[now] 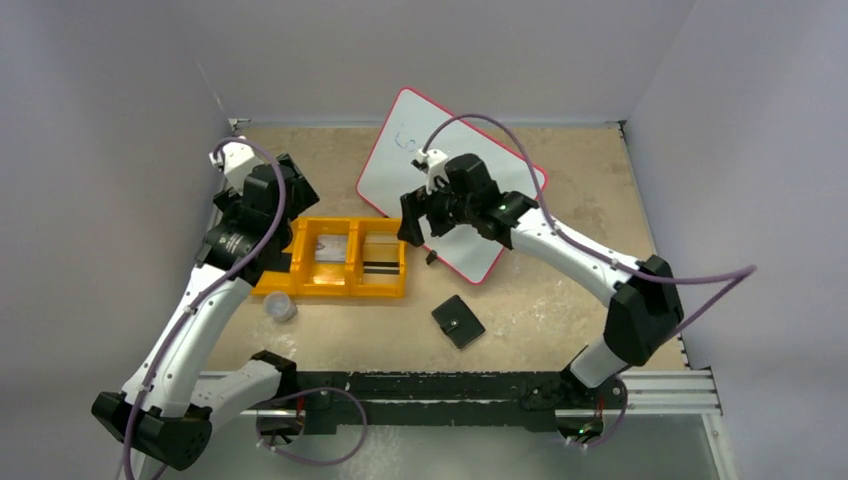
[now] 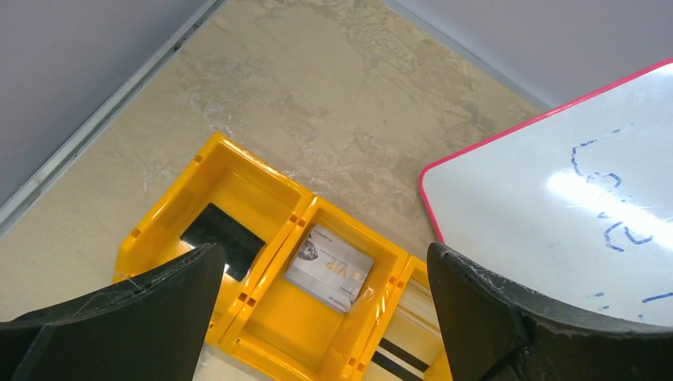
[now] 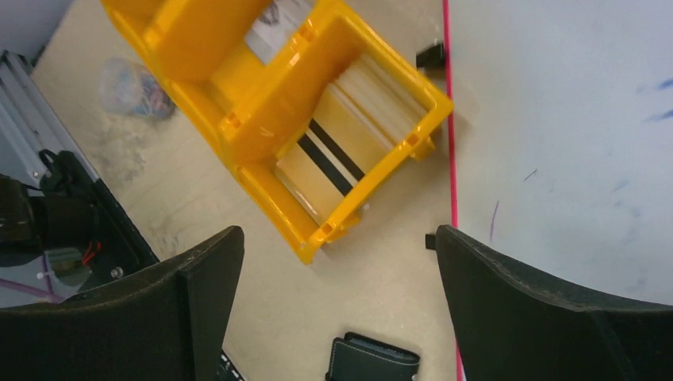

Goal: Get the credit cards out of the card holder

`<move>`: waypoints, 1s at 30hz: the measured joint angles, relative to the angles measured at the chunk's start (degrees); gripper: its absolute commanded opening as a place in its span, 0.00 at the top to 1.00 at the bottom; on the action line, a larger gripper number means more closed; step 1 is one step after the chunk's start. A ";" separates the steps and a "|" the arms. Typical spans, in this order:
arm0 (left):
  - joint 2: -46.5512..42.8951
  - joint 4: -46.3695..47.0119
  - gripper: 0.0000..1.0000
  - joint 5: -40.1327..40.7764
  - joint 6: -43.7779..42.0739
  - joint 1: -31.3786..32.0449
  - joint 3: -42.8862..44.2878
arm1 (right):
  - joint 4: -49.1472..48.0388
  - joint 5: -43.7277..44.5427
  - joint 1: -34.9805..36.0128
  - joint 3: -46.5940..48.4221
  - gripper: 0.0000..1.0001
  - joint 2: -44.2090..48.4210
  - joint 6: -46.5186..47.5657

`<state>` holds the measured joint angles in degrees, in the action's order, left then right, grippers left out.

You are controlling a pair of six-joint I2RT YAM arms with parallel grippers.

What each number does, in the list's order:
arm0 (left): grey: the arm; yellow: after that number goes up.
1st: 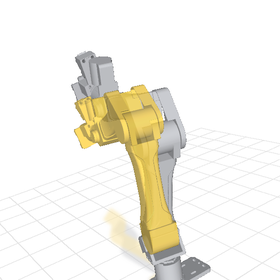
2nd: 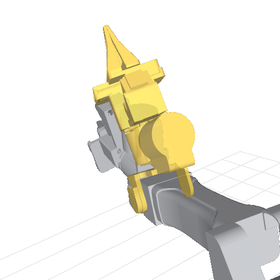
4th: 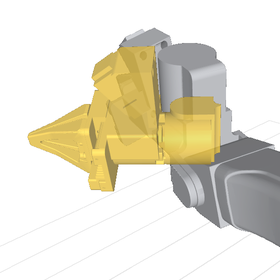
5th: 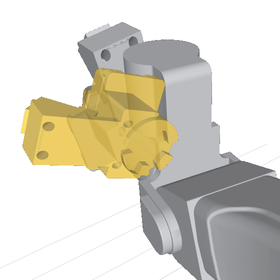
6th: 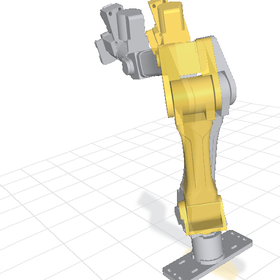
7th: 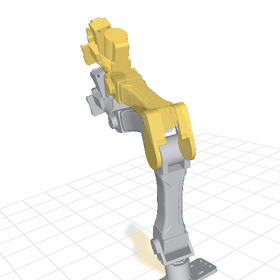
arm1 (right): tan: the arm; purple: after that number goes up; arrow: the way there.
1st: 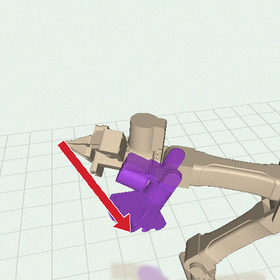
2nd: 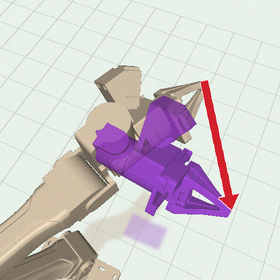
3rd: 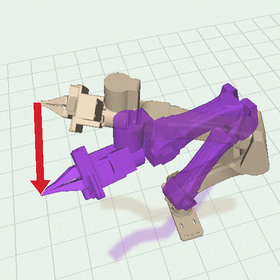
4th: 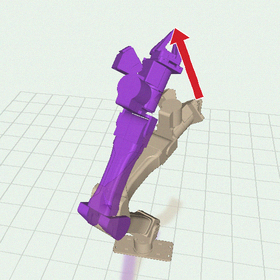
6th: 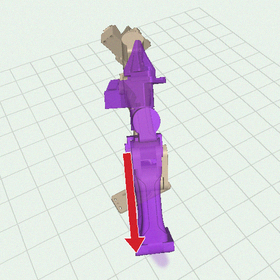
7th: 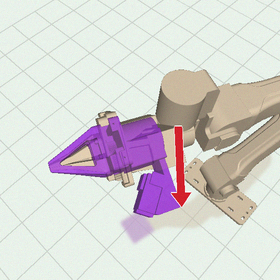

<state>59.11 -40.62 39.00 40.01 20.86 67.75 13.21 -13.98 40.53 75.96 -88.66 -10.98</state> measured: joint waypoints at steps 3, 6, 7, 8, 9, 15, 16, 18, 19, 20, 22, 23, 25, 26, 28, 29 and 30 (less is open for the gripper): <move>-2.40 -0.37 0.00 0.20 1.14 0.20 -0.79 | -1.27 0.46 0.52 -2.73 0.23 -3.76 -3.43; -4.46 -0.22 0.00 0.48 1.44 0.22 -0.81 | -2.93 -0.42 0.57 -4.28 0.27 -7.61 -5.97; -4.92 -0.20 0.00 0.59 1.44 0.22 -0.81 | -3.74 -1.03 0.57 -4.76 0.26 -8.79 -6.58; -5.35 -0.20 0.00 0.76 1.46 0.22 -0.81 | -4.48 -1.46 0.57 -5.22 0.26 -9.81 -7.28; -5.66 -0.20 0.00 0.92 1.49 0.22 -0.81 | -5.05 -1.77 0.57 -5.70 0.25 -10.75 -8.07; -5.79 -0.39 0.00 2.14 1.97 0.24 -0.81 | -7.78 -1.44 0.61 -8.31 0.17 -12.37 -10.14; -5.79 -0.37 0.00 2.25 2.16 0.24 -0.81 | -8.00 -1.09 0.61 -8.31 0.15 -12.59 -10.23; -5.84 -0.33 0.00 2.29 2.49 0.22 -0.83 | -8.87 -0.26 0.66 -8.31 0.11 -13.09 -10.45; -5.84 -0.26 0.00 2.29 2.54 0.24 -0.85 | -9.33 0.31 0.66 -8.31 0.10 -13.40 -10.56; -5.84 -0.26 0.00 2.29 2.56 0.24 -0.85 | -9.60 1.27 0.66 -8.31 0.09 -13.75 -10.54; -5.81 -0.26 0.00 2.25 2.56 0.24 -0.85 | -10.03 2.91 0.66 -8.31 0.09 -14.23 -10.56; -5.81 -0.26 0.00 2.25 2.56 0.24 -0.85 | -10.29 3.69 0.66 -8.31 0.08 -14.27 -10.49; -5.77 -0.28 0.00 2.21 2.56 0.24 -0.85 | -11.02 5.84 0.70 -8.31 0.08 -14.27 -10.12; -5.75 -0.28 0.00 2.16 2.58 0.24 -0.85 | -11.28 6.73 0.66 -8.31 0.07 -14.27 -9.92; -5.73 -0.31 0.00 2.05 2.58 0.24 -0.85 | -11.96 8.22 0.28 -8.31 0.07 -14.27 -9.38; -5.73 -0.37 0.00 1.97 2.60 0.24 -0.85 | -12.55 8.28 -0.09 -8.39 0.07 -14.27 -9.16; -5.73 -0.39 0.00 1.90 2.67 0.24 -0.85 | -13.22 8.22 -0.61 -8.59 0.07 -14.25 -8.87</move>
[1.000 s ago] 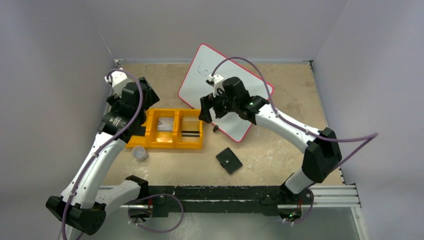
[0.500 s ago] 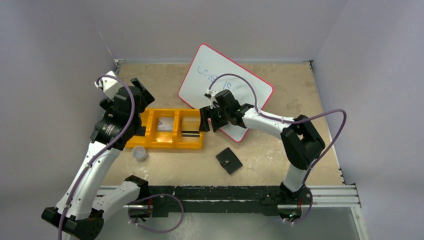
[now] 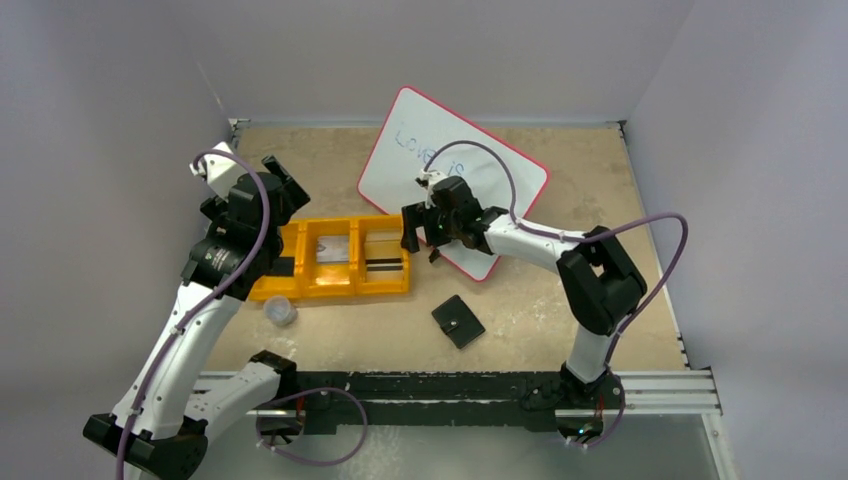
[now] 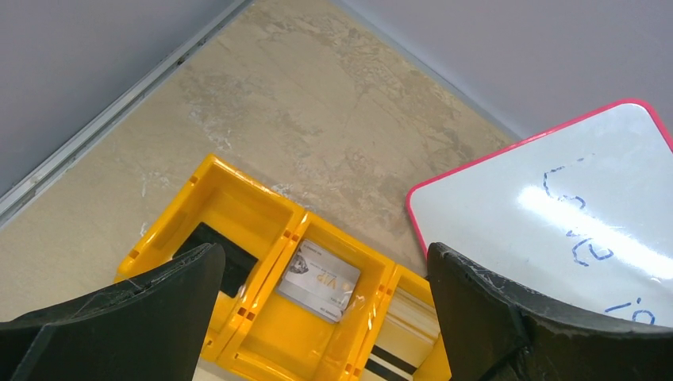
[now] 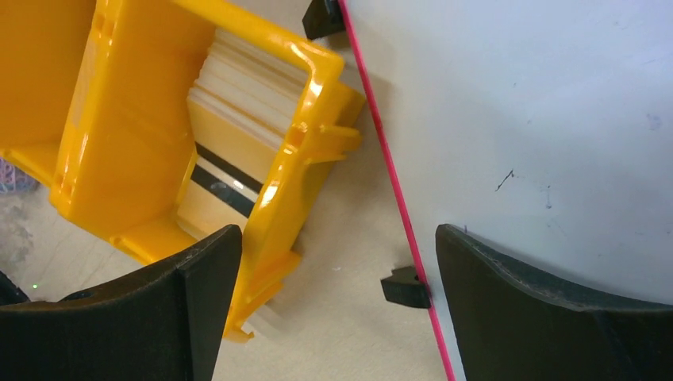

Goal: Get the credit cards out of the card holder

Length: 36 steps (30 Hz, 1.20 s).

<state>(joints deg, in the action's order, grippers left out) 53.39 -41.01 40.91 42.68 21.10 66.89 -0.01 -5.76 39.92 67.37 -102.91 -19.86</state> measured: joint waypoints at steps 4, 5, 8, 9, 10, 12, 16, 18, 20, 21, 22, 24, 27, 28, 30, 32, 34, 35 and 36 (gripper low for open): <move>0.00 0.02 0.00 -0.02 0.07 0.00 0.00 | -2.40 -1.44 -3.13 -0.81 0.07 0.20 1.07; 0.00 0.04 0.00 -0.04 0.07 0.00 0.00 | -2.78 -1.57 -4.20 -1.14 0.07 0.24 1.53; 0.11 0.13 0.00 -0.26 0.07 0.00 0.00 | -2.80 -0.96 -6.75 -1.25 0.07 0.24 2.99; 0.22 0.15 0.00 -0.33 0.07 0.00 0.00 | -2.80 -0.26 -7.48 -1.25 0.07 0.24 3.65; 0.42 0.15 0.00 -0.46 0.07 0.00 0.00 | -2.69 0.66 -7.98 -1.25 0.07 0.24 4.35; 0.79 0.15 0.00 -0.70 0.09 0.00 0.00 | -2.19 2.19 -8.57 -1.25 0.07 0.24 5.44; 1.31 0.15 0.00 -1.40 0.24 0.00 0.00 | 0.85 8.41 -8.83 0.02 0.09 0.04 6.14; 1.31 0.15 0.00 -1.53 0.24 0.00 0.00 | 2.12 11.56 -8.83 1.01 0.09 0.02 5.75; 1.27 0.22 0.00 -1.49 0.24 0.00 -0.02 | 2.12 13.70 -8.81 1.27 0.09 0.46 4.61; 1.22 0.31 0.00 -1.49 0.24 0.00 -0.13 | 2.36 14.25 -8.81 1.22 0.09 0.94 3.54; 1.11 0.52 0.00 -1.44 0.24 0.00 -0.33 | 2.32 14.62 -8.70 1.07 0.08 1.53 2.01; 0.92 0.81 0.00 -1.25 0.22 0.00 -0.81 | 2.16 15.89 -8.28 0.42 0.07 3.23 -0.85; 0.96 0.79 0.00 -0.72 0.20 0.00 -0.92 | 2.25 20.46 -5.79 -0.44 0.08 5.90 -7.02; 0.96 0.76 0.00 -0.50 0.20 0.00 -0.92 | 2.27 22.25 -4.44 -0.44 0.08 6.27 -9.81; 0.96 0.74 0.00 -0.13 0.20 0.00 -0.92 | 2.19 25.27 -1.62 -0.85 0.08 6.75 -15.41; 0.96 0.61 0.00 0.00 0.22 0.00 -0.92 | 1.64 27.76 1.46 -2.75 0.09 7.34 -21.73; 0.96 0.59 0.00 0.11 0.22 0.00 -0.92 | 1.40 28.79 3.45 -4.55 0.11 7.28 -26.82; 0.94 0.59 0.01 0.17 0.22 0.00 -0.92 | 1.53 28.89 4.11 -5.31 0.12 6.91 -29.42; 0.92 0.59 0.01 0.22 0.22 0.00 -0.92 | 1.77 29.05 4.33 -5.64 0.12 6.38 -31.41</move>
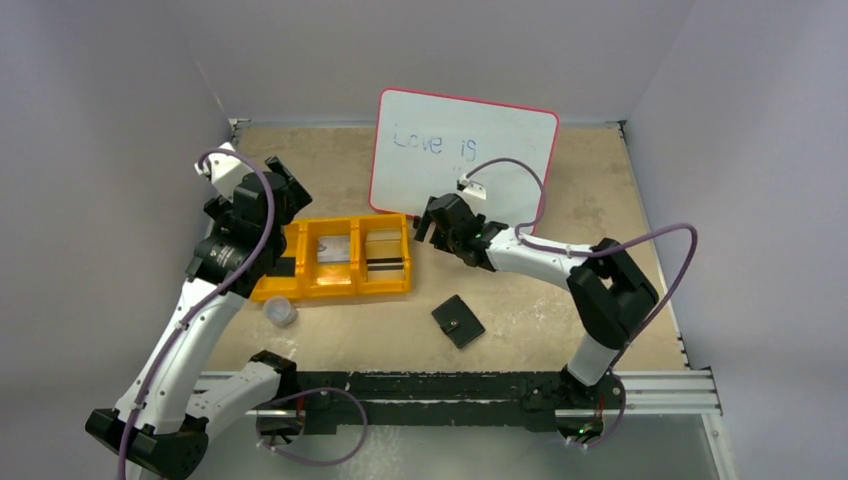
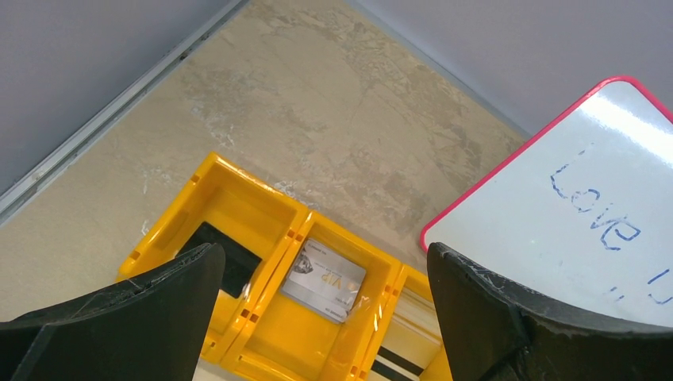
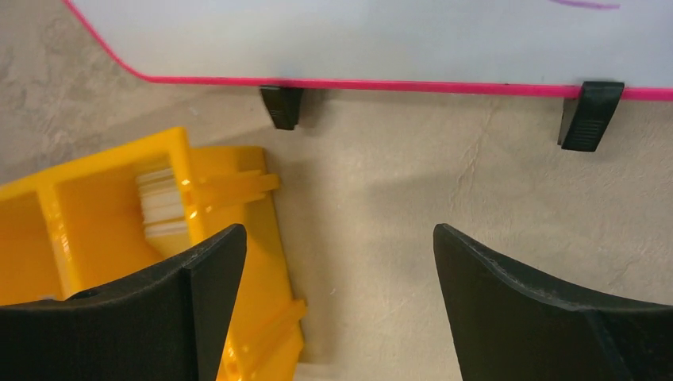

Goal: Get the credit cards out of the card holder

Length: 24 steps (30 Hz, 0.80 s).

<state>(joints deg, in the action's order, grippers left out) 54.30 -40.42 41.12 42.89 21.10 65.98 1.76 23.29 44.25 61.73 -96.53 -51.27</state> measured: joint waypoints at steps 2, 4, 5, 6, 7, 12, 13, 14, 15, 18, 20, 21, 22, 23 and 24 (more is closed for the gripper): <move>-0.09 -0.04 0.01 0.04 0.00 0.00 0.00 | 0.50 0.35 -0.26 0.02 0.12 -1.97 -3.06; -0.22 -0.22 0.01 0.07 0.00 0.00 0.00 | 1.68 1.46 -0.63 0.83 0.11 -4.83 -4.74; -0.33 -0.42 0.01 0.11 0.00 0.00 0.00 | 2.49 1.92 -0.79 1.62 0.11 -6.21 -5.14; -0.46 -0.63 0.01 0.15 0.00 0.00 0.00 | 3.23 2.86 -0.94 2.80 0.11 -7.98 -5.29; -0.59 -0.83 0.01 0.20 0.00 0.00 -0.02 | 3.89 3.65 -1.22 4.15 0.11 -9.73 -5.27; -1.33 -1.29 0.01 0.31 -0.07 0.00 0.00 | 6.58 8.02 -3.19 12.70 0.11 -17.20 -3.45; -1.42 -1.38 0.00 0.35 -0.20 0.00 0.00 | 6.75 8.52 -3.98 14.49 0.11 -18.47 -2.71; -1.49 -1.55 0.00 0.50 -0.24 0.00 0.00 | 6.78 8.57 -4.72 15.76 0.12 -19.12 -1.92; -1.51 -1.73 0.00 0.63 -0.39 0.00 0.00 | 6.84 8.70 -5.53 16.72 0.12 -19.54 -1.01; -1.51 -2.12 0.01 0.87 -0.44 0.00 0.00 | 4.76 7.58 -8.98 17.88 0.12 -20.61 2.67; -1.51 -2.16 0.00 0.87 -0.42 0.00 0.00 | 2.80 6.34 -11.89 19.52 0.12 -22.01 5.57; -1.51 -2.19 0.00 0.87 -0.39 0.00 0.00 | 1.66 5.53 -13.38 20.72 0.12 -23.04 7.39; -1.51 -2.19 0.00 0.87 -0.37 0.00 0.00 | 0.74 5.01 -14.56 22.01 0.12 -24.09 9.18; -1.51 -2.19 0.00 0.87 -0.37 0.00 0.00 | 0.07 4.57 -15.56 23.76 0.12 -25.27 11.04; -1.49 -2.19 0.01 0.85 -0.37 0.00 0.00 | -0.55 4.15 -16.35 25.31 0.12 -26.49 12.63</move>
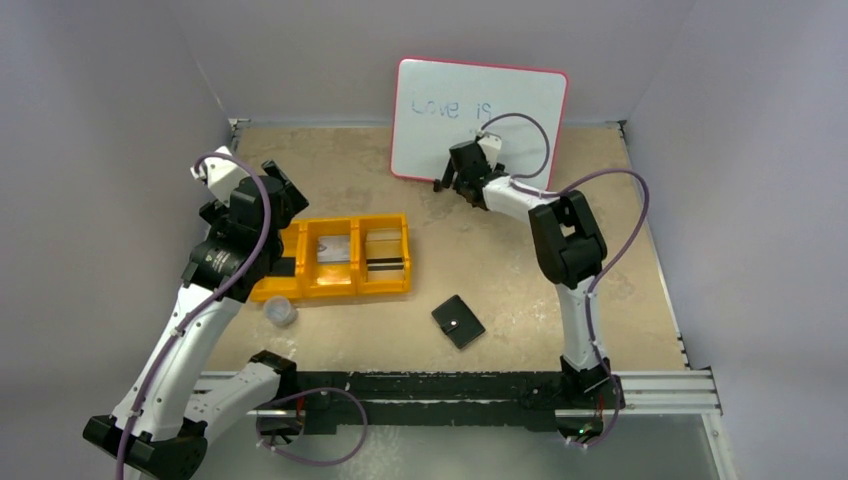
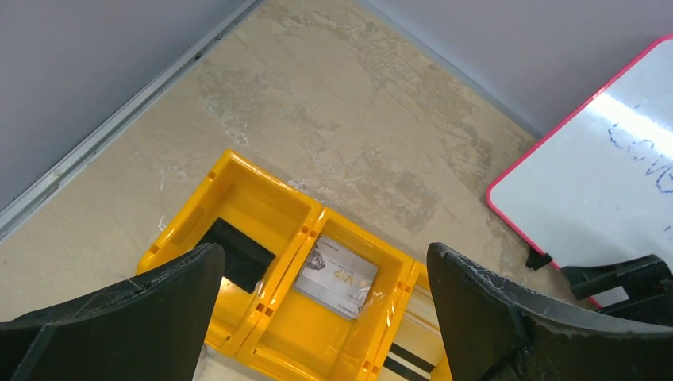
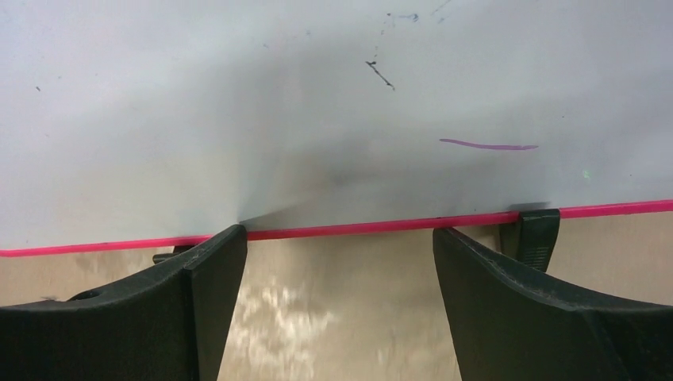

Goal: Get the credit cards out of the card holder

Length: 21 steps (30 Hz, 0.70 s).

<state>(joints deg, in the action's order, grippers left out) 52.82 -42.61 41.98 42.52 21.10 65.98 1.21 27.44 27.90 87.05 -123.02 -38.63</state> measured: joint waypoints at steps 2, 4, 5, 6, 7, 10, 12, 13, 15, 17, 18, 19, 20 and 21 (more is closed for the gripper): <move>0.04 0.00 0.00 -0.02 0.00 0.00 0.00 | -0.83 -0.92 -1.62 3.52 0.10 -2.56 2.89; 0.24 -0.02 0.00 -0.15 -0.02 0.00 0.00 | -1.11 -1.92 -2.99 7.39 0.10 -5.22 5.84; 0.44 -0.04 0.00 -0.24 -0.02 0.00 0.00 | -0.87 -2.27 -3.63 9.46 0.10 -6.38 7.28; 0.70 -0.15 0.00 -0.31 -0.02 0.00 0.00 | -0.44 -2.64 -4.09 11.21 0.10 -7.30 8.55; 1.01 -0.35 0.00 -0.39 0.02 0.00 0.00 | -0.42 -3.13 -4.55 12.85 0.10 -8.20 9.94; 1.77 -0.90 0.00 -0.55 0.37 0.00 0.00 | -1.68 -5.16 -5.95 13.84 0.10 -8.68 13.77; 1.84 -1.18 0.00 -0.76 0.46 0.00 0.00 | -2.32 -6.45 -6.97 13.66 0.10 -8.33 15.56; 1.81 -1.22 0.00 -0.85 0.50 0.00 0.00 | -2.82 -7.21 -7.45 13.49 0.10 -8.13 16.24; 1.88 -1.22 0.00 -1.03 0.61 0.00 0.00 | -3.19 -8.17 -8.44 13.42 0.10 -7.91 17.07; 2.05 -1.20 0.01 -1.33 0.92 0.00 0.00 | -3.23 -9.18 -9.40 13.51 0.10 -7.80 17.81; 2.19 -1.20 0.01 -1.40 1.01 0.00 0.00 | -3.17 -9.51 -9.75 13.70 0.10 -7.82 18.14; 2.40 -1.20 0.01 -1.57 1.03 0.00 0.00 | -2.75 -10.05 -10.10 14.05 0.10 -7.85 18.38; 2.67 -1.22 0.01 -1.75 1.20 0.00 0.00 | -2.36 -10.51 -10.36 14.29 0.11 -7.85 18.58; 2.93 -1.25 0.01 -1.90 1.31 0.00 0.00 | -2.23 -10.97 -10.60 14.38 0.11 -7.82 18.73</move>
<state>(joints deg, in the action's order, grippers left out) 55.75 -43.86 40.07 43.83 21.10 65.98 -1.02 16.47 17.30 101.43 -130.85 -19.90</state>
